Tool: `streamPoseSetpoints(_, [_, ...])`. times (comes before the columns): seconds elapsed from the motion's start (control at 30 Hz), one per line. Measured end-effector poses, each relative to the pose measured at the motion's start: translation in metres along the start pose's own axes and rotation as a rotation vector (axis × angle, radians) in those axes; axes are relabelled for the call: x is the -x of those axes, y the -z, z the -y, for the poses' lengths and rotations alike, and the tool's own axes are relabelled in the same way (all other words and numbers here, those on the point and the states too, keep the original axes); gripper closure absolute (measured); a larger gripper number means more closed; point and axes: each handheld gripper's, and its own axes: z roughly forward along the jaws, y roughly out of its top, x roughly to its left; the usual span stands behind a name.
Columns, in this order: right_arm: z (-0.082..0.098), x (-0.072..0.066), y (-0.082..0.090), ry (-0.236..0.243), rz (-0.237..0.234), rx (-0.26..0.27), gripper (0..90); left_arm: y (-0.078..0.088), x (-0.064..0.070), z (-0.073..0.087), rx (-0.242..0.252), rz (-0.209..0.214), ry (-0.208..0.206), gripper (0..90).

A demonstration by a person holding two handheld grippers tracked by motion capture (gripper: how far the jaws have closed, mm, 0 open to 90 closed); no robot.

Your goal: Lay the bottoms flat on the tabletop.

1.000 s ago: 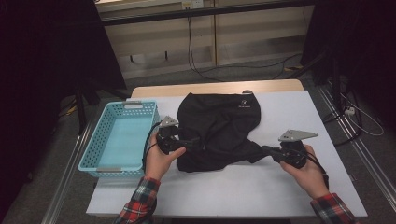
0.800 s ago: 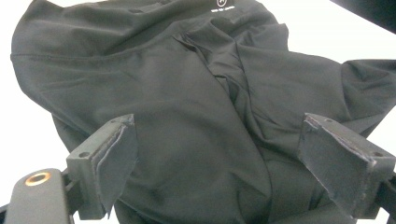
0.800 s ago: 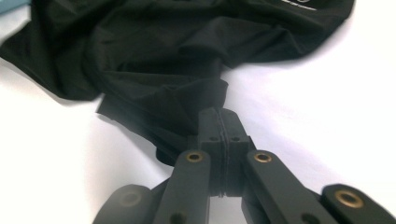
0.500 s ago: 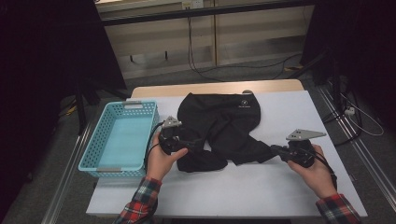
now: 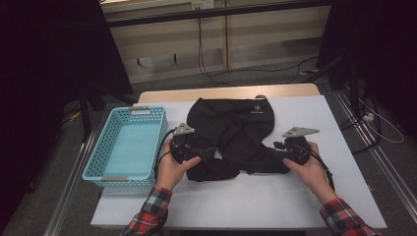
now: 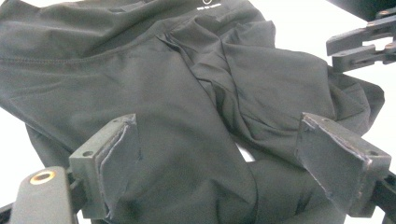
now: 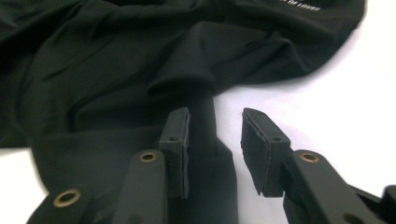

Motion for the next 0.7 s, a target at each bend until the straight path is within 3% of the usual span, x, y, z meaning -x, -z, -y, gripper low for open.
streamPoseSetpoints(0.2, [-0.005, 0.002, -0.023, -0.022, -0.025, -0.036, 71.1, -0.002, -0.002, 0.002, -0.008, -0.003, 0.004, 14.1])
streamPoseSetpoints(0.3, [-0.003, -0.001, -0.027, 0.010, -0.060, -0.063, 89.3, -0.001, -0.002, 0.002, -0.008, -0.002, 0.000, 14.2])
streamPoseSetpoints(0.43, [-0.003, -0.005, -0.009, 0.022, -0.066, -0.072, 90.0, 0.003, -0.003, 0.003, -0.005, -0.007, 0.000, 14.2])
streamPoseSetpoints(0.63, [0.005, -0.013, 0.033, 0.055, -0.047, -0.030, 90.0, 0.006, -0.001, 0.001, 0.008, -0.010, -0.004, 14.2])
streamPoseSetpoints(0.7, [0.006, -0.015, 0.043, 0.103, -0.014, -0.019, 90.0, 0.005, 0.000, 0.000, 0.005, -0.007, -0.010, 14.2])
